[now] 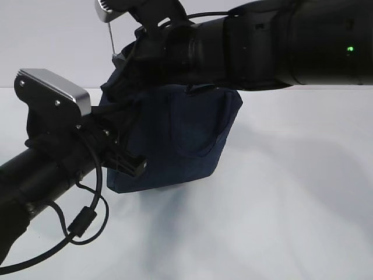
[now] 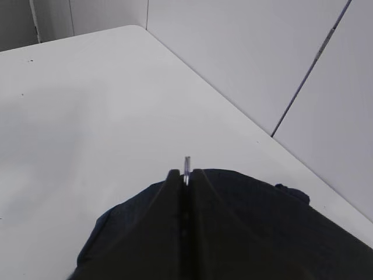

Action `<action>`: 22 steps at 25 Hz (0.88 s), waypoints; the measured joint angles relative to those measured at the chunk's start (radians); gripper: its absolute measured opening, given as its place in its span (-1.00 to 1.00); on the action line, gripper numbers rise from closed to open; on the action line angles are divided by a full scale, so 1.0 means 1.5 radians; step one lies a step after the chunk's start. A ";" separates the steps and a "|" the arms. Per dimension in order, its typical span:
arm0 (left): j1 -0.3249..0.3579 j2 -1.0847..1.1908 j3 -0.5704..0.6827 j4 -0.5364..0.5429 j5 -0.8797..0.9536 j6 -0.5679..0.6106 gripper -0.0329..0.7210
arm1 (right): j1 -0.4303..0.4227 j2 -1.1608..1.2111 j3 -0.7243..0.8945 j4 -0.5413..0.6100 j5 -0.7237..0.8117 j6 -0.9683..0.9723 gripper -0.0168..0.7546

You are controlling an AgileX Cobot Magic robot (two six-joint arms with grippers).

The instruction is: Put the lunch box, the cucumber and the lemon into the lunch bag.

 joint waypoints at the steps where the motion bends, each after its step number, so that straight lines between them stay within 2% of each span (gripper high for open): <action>1: 0.000 0.000 0.000 0.000 0.000 0.000 -0.89 | 0.000 0.001 0.000 0.000 -0.003 0.000 -0.90; 22: 0.000 0.012 0.000 -0.011 -0.019 0.000 -0.89 | -0.018 0.006 -0.020 0.006 -0.067 -0.005 -0.90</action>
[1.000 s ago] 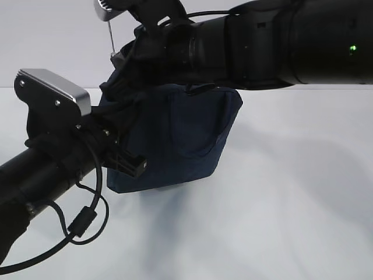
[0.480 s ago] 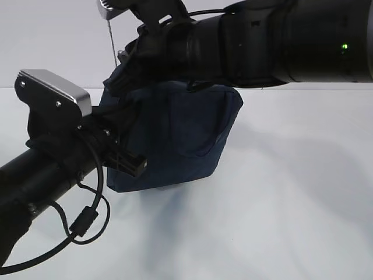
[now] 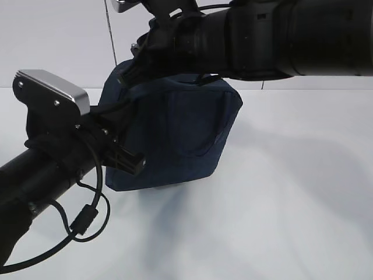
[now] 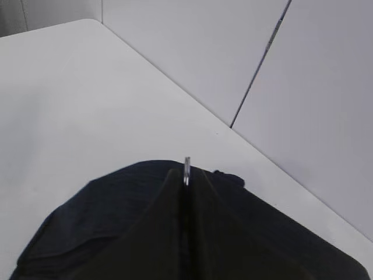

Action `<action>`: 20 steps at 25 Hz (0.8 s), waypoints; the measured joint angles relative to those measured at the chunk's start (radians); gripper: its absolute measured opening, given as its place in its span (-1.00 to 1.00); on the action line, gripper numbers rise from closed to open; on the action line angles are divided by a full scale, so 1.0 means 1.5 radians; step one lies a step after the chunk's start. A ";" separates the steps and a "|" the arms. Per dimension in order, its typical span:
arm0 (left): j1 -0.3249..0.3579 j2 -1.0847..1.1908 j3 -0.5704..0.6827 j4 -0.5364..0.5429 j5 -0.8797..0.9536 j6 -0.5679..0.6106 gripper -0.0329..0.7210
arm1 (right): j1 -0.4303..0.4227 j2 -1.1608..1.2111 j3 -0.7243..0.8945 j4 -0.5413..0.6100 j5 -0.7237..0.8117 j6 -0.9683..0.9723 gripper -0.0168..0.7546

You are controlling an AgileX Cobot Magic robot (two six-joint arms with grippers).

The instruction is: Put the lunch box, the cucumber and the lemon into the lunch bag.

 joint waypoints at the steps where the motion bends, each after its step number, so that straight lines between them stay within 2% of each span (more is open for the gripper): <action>1: 0.000 0.000 0.000 -0.004 0.000 0.000 -0.89 | 0.000 0.000 0.000 0.000 -0.010 0.000 -0.90; 5: 0.000 0.000 0.000 -0.010 0.000 0.000 -0.89 | -0.001 0.000 -0.002 0.003 -0.045 -0.008 -0.90; 14: 0.000 0.000 0.000 -0.038 0.000 0.000 -0.89 | -0.014 0.000 0.015 0.006 -0.058 -0.004 -0.90; 20: 0.000 0.000 0.000 -0.053 0.001 0.000 -0.89 | -0.041 0.000 0.018 0.006 0.001 0.040 -0.90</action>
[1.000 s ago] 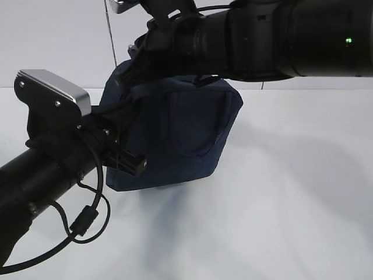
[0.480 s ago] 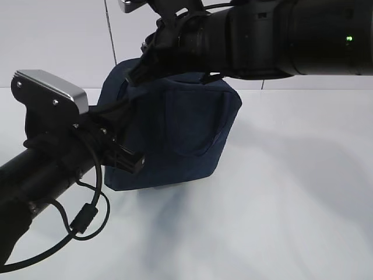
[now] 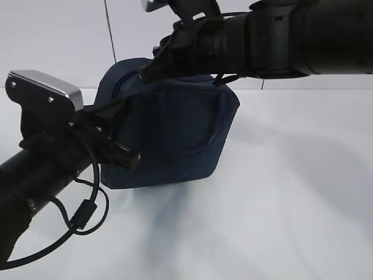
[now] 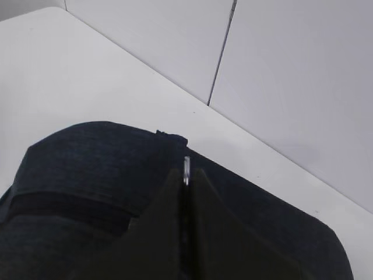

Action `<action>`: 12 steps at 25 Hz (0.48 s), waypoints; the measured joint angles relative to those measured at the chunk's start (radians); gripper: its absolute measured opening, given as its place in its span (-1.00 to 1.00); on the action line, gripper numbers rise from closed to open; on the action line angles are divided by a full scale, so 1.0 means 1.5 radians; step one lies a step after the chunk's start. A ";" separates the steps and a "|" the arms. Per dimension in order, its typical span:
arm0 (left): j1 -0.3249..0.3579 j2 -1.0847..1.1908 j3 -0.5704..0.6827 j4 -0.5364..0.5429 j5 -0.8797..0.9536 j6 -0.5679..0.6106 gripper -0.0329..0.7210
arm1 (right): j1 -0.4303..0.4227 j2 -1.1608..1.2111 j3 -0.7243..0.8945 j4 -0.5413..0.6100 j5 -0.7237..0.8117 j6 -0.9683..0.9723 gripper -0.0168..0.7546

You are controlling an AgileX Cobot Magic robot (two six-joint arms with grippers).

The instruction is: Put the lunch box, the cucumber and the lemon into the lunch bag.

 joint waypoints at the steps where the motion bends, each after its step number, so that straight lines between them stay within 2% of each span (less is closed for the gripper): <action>1: 0.000 0.000 0.000 -0.003 0.000 0.000 -0.89 | -0.006 0.000 0.000 0.000 0.011 0.005 -0.90; 12: 0.000 0.000 0.000 -0.019 0.000 0.000 -0.89 | -0.086 0.000 0.043 -0.006 0.139 0.036 -0.90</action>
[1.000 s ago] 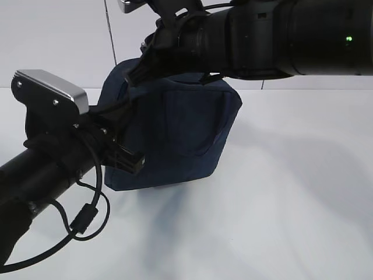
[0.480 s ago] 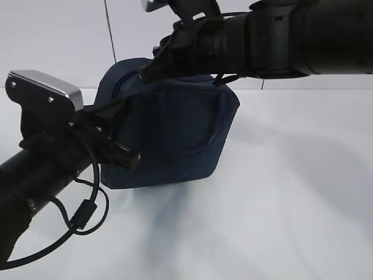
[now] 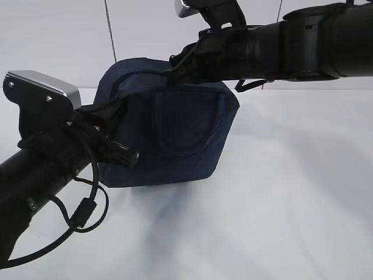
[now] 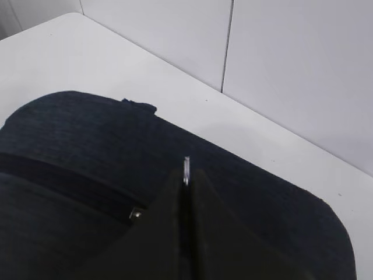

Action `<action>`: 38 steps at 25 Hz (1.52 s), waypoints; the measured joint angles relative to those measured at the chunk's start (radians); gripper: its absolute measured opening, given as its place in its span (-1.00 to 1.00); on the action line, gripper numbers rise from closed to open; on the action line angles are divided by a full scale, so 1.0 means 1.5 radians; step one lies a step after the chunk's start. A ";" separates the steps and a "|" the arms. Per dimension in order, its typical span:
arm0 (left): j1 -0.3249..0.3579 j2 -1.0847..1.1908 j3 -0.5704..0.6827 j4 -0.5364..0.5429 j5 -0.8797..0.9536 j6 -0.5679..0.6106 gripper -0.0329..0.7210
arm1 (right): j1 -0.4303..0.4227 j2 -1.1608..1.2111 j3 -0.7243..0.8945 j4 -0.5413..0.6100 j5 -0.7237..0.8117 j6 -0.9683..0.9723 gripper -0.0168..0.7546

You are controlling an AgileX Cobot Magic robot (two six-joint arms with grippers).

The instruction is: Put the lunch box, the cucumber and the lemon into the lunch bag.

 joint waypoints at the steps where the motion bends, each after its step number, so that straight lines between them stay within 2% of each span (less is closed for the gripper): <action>1: 0.000 0.000 0.000 -0.002 0.000 0.000 -0.89 | -0.006 0.000 0.003 -0.001 0.010 0.000 -0.90; 10: 0.000 0.000 0.000 -0.014 0.000 0.000 -0.89 | -0.078 0.000 0.003 -0.007 0.080 0.015 -0.90; 26: 0.000 0.000 0.000 -0.023 0.000 0.000 -0.89 | -0.222 0.003 0.056 -0.023 0.274 0.078 -0.90; 38: 0.000 0.002 0.000 -0.026 0.002 -0.025 -0.89 | -0.250 0.089 0.056 -0.023 0.349 0.088 -0.90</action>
